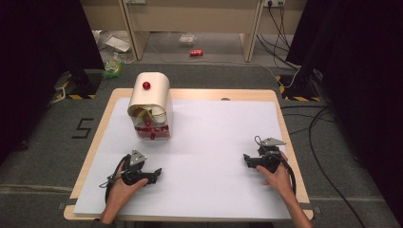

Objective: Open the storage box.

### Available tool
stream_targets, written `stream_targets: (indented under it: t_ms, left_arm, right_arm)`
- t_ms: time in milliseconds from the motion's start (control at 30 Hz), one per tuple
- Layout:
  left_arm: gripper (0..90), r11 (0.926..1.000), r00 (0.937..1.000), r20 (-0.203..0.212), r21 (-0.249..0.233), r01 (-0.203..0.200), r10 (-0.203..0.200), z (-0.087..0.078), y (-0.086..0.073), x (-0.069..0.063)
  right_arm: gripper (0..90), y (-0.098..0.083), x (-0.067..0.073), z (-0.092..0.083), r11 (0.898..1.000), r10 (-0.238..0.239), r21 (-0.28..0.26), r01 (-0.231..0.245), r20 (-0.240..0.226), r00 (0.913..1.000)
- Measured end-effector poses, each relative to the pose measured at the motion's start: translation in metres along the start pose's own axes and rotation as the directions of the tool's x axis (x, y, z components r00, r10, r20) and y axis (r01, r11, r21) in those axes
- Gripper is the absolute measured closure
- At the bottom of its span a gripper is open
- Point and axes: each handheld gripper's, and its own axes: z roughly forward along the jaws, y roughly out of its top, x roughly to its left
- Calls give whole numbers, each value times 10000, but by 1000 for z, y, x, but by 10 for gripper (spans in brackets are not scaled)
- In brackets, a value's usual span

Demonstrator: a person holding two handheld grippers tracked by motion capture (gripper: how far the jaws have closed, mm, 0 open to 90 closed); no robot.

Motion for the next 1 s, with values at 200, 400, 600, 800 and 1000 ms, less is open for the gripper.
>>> stream_targets:
  t_ms: [200, 400, 600, 800, 1000]
  left_arm:
    - [129, 10000, 10000, -3, 2, -9, 9, 0, 0, 0]
    - [129, 10000, 10000, -67, -7, -40, 40, 0, 0, -1]
    - [130, 10000, 9999, -94, -13, -74, 74, 0, 0, -1]
    - [149, 9999, 9999, -65, -84, -135, 135, -1, 0, -2]
    - [153, 9994, 9994, -246, -218, -264, 259, -2, 2, -3]
  right_arm:
    - [141, 0, 0, 0, 10000, 32, -2, -32, -14, 10000]
    - [138, 0, -1, 0, 10000, 80, 16, -80, -97, 9999]
    - [138, 0, -1, 0, 10000, 79, 17, -79, -91, 9999]
    - [138, 0, -1, 0, 10000, 67, 23, -67, -82, 9999]
    - [138, 0, -1, 0, 10000, 64, 22, -64, -79, 9999]
